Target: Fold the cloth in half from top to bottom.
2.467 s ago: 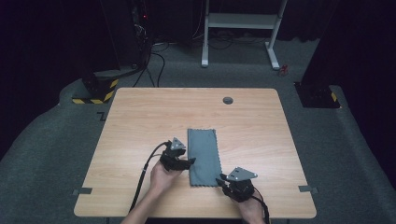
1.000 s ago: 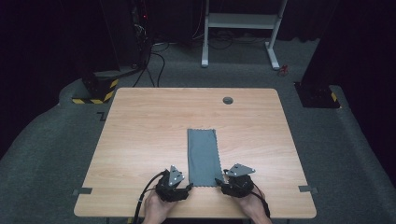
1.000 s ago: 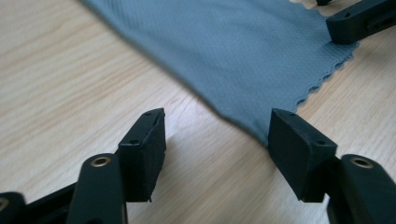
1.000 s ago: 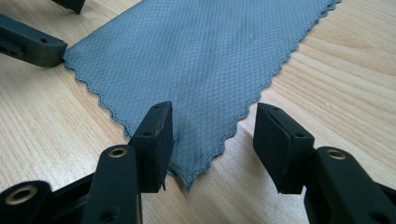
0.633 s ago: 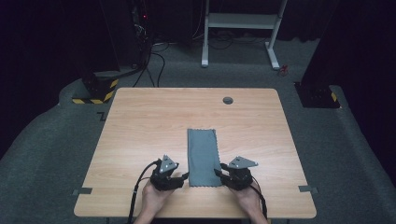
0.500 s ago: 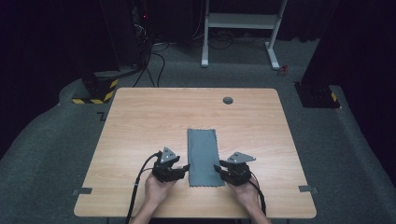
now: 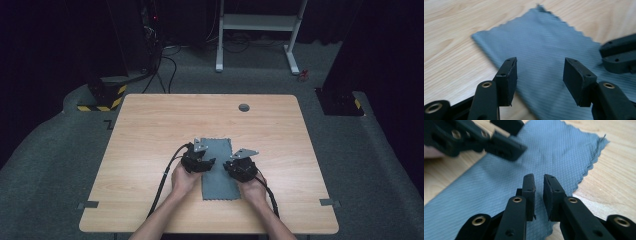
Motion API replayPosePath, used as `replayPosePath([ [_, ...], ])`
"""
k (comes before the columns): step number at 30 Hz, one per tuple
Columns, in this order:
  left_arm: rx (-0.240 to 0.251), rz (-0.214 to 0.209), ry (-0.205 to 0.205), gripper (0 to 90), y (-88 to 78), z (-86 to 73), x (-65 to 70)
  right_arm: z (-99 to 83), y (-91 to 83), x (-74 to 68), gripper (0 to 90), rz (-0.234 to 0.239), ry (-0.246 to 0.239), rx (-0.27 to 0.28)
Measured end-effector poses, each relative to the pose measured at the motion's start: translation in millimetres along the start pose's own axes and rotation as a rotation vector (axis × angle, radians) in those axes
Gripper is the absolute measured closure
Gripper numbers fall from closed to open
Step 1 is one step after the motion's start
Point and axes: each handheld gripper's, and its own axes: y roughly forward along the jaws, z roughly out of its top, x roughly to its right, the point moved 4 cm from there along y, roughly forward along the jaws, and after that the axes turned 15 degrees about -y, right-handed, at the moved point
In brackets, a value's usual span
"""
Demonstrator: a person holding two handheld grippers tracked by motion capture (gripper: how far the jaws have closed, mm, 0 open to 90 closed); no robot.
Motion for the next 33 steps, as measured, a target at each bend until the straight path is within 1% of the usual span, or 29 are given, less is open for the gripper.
replayPosePath([
  [2, -0.014, 0.030, -0.001, 45.2, 2.1, 0.6, -7.3, -2.5, 3.8, 1.9, 80.0, 0.006, 0.014, -0.010],
  [3, -0.025, 0.029, -0.013, 45.0, 3.9, 0.9, -11.4, -2.8, 3.9, 2.7, 80.0, 0.011, 0.016, -0.005],
  [4, -0.021, 0.024, -0.026, 44.1, 4.0, 1.7, -13.3, -3.1, 3.6, 3.6, 79.8, 0.012, 0.021, -0.005],
  [5, -0.021, 0.026, -0.041, 44.3, 4.0, 2.7, -15.5, -3.2, 3.4, 4.7, 79.3, 0.010, 0.013, -0.006],
  [7, -0.012, 0.035, -0.049, 44.2, 4.5, 3.4, -19.5, -3.8, 1.8, 8.8, 77.6, -0.006, -0.001, -0.021],
  [10, 0.005, 0.049, -0.065, 44.1, 5.7, 5.4, -25.5, -6.3, -1.0, 14.2, 77.0, -0.012, 0.012, -0.016],
  [12, 0.023, 0.065, -0.057, 44.1, 7.6, 6.4, -28.6, -6.9, -2.0, 19.3, 76.9, -0.030, 0.022, -0.020],
  [13, 0.031, 0.071, -0.063, 44.1, 8.1, 6.8, -30.1, -6.7, -2.1, 22.5, 76.9, -0.038, 0.025, -0.015],
  [14, 0.037, 0.077, -0.069, 44.1, 8.9, 7.5, -31.5, -6.3, -1.8, 24.3, 77.0, -0.044, 0.039, -0.011],
  [15, 0.036, 0.084, -0.062, 44.1, 10.0, 8.9, -33.0, -5.3, -1.1, 24.9, 77.1, -0.051, 0.047, -0.013],
  [17, 0.011, 0.087, -0.063, 42.6, 11.8, 13.3, -34.6, -1.6, 1.2, 24.8, 77.1, -0.063, 0.022, -0.021],
  [19, -0.003, 0.094, -0.063, 42.8, 13.5, 16.4, -35.3, 1.8, 3.6, 25.2, 77.2, -0.068, 0.014, -0.017],
  [21, -0.014, 0.092, -0.062, 44.0, 15.7, 20.2, -37.2, 5.2, 6.1, 26.9, 77.1, -0.071, 0.018, -0.021],
  [22, -0.016, 0.097, -0.061, 45.2, 16.3, 21.7, -38.5, 7.9, 6.7, 29.7, 76.9, -0.077, 0.019, -0.015],
  [23, -0.015, 0.096, -0.068, 45.5, 16.9, 22.4, -39.3, 10.0, 6.9, 31.3, 76.6, -0.076, 0.038, -0.005],
  [24, -0.019, 0.104, -0.074, 45.6, 17.6, 24.0, -40.5, 11.5, 7.0, 33.3, 76.4, -0.075, 0.046, 0.006],
  [27, -0.036, 0.123, -0.088, 45.3, 20.2, 28.9, -42.7, 15.7, 9.5, 40.1, 74.9, -0.092, 0.058, -0.001],
  [28, -0.034, 0.128, -0.091, 45.5, 21.2, 30.3, -43.5, 16.5, 10.9, 43.8, 74.3, -0.096, 0.060, 0.000],
  [30, -0.029, 0.130, -0.093, 46.6, 23.3, 32.6, -45.2, 16.7, 14.4, 50.5, 72.9, -0.110, 0.088, 0.004],
  [31, -0.031, 0.129, -0.096, 46.9, 23.8, 33.4, -45.5, 16.7, 17.7, 54.7, 71.6, -0.111, 0.110, -0.011],
  [33, -0.027, 0.133, -0.115, 48.3, 24.9, 34.8, -45.6, 17.1, 21.7, 59.4, 70.5, -0.115, 0.133, -0.013],
])
